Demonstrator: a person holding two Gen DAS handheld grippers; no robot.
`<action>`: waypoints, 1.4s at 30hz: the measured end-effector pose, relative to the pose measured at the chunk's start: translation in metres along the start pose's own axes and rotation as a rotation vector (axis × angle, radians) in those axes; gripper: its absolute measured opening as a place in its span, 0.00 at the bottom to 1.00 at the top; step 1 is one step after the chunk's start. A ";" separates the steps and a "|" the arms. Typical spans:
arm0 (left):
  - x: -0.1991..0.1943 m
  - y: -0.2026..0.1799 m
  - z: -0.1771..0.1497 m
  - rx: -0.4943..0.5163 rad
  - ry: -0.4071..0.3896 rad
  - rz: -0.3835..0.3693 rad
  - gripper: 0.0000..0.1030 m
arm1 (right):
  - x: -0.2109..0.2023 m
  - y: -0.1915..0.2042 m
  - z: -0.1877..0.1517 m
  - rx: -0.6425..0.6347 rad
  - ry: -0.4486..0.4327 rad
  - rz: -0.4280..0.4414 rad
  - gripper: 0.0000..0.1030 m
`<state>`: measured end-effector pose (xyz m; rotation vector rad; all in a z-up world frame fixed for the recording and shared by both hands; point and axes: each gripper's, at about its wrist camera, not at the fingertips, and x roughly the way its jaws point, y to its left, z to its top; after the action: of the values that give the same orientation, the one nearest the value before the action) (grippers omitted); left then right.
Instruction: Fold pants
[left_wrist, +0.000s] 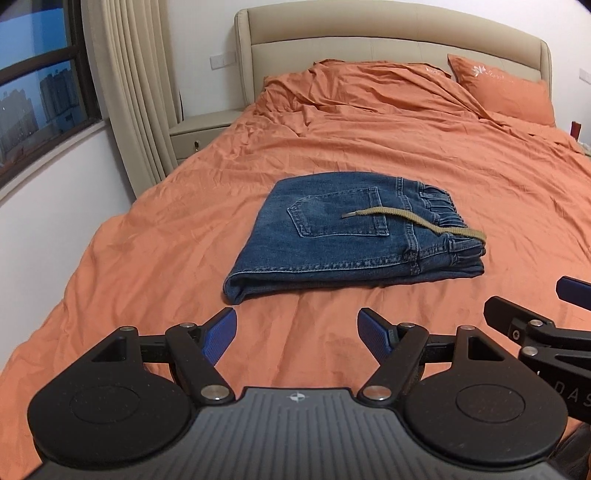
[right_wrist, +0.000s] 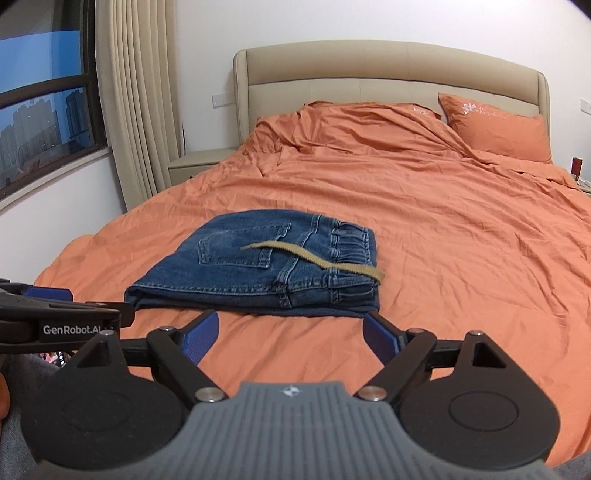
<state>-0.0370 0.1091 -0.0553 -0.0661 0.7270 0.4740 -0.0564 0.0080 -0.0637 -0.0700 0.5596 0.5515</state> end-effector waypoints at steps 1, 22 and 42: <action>-0.001 0.000 0.000 0.003 -0.003 0.002 0.85 | 0.001 0.001 -0.001 -0.003 0.001 0.000 0.79; 0.000 0.001 0.003 0.010 0.008 -0.003 0.85 | -0.001 -0.004 -0.002 -0.001 -0.002 -0.014 0.79; 0.000 0.000 0.003 0.012 0.009 -0.008 0.85 | -0.008 -0.002 -0.001 -0.010 -0.023 -0.023 0.79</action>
<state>-0.0351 0.1095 -0.0528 -0.0599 0.7379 0.4624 -0.0617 0.0018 -0.0608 -0.0789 0.5331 0.5323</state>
